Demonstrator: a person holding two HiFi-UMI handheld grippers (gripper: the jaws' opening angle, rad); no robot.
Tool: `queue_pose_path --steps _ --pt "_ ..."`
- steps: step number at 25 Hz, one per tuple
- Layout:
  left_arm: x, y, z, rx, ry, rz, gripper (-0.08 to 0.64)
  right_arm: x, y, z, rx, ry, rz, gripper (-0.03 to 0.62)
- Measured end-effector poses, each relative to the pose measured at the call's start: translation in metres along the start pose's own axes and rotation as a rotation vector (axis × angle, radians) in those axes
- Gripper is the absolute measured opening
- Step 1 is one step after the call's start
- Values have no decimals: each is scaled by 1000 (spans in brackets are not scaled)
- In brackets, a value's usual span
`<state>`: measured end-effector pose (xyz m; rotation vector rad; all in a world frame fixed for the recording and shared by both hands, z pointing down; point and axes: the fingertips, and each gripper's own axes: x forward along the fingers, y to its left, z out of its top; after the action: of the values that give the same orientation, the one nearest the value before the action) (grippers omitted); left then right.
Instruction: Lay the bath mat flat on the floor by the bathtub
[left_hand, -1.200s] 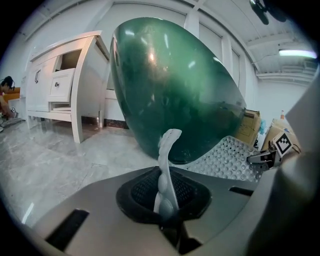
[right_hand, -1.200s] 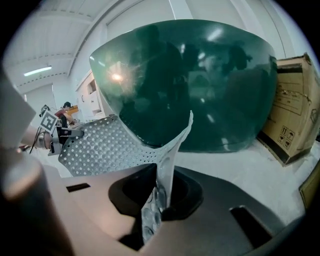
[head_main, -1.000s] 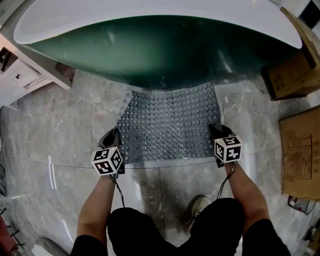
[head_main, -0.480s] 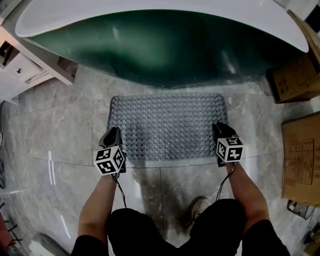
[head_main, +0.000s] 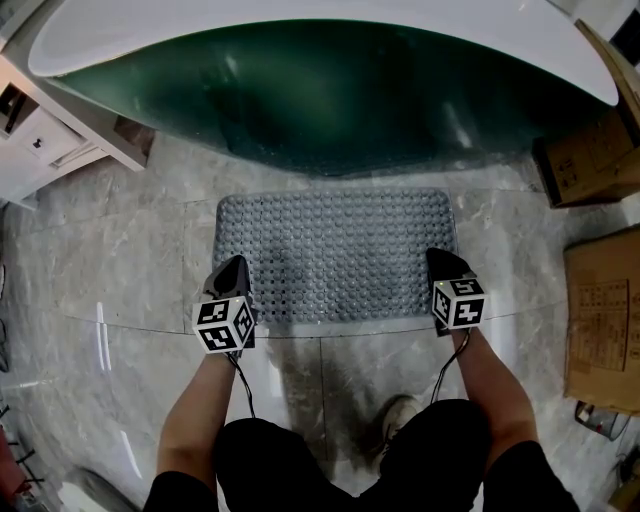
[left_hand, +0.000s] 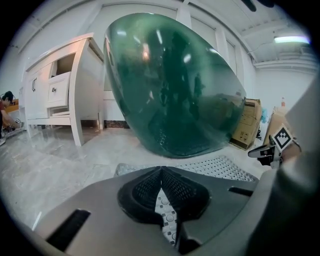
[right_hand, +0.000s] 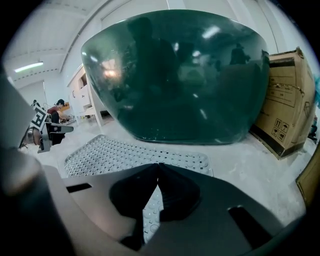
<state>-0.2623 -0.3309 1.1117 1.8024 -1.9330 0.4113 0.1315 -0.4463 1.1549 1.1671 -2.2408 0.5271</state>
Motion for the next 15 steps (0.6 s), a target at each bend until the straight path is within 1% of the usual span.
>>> queue_pose_path --steps 4,15 --pt "0 -10 3 36 -4 -33 17 1 5 2 -21 0 4 17" --pt "-2 -25 16 78 -29 -79 17 0 21 19 -68 -30 28 17"
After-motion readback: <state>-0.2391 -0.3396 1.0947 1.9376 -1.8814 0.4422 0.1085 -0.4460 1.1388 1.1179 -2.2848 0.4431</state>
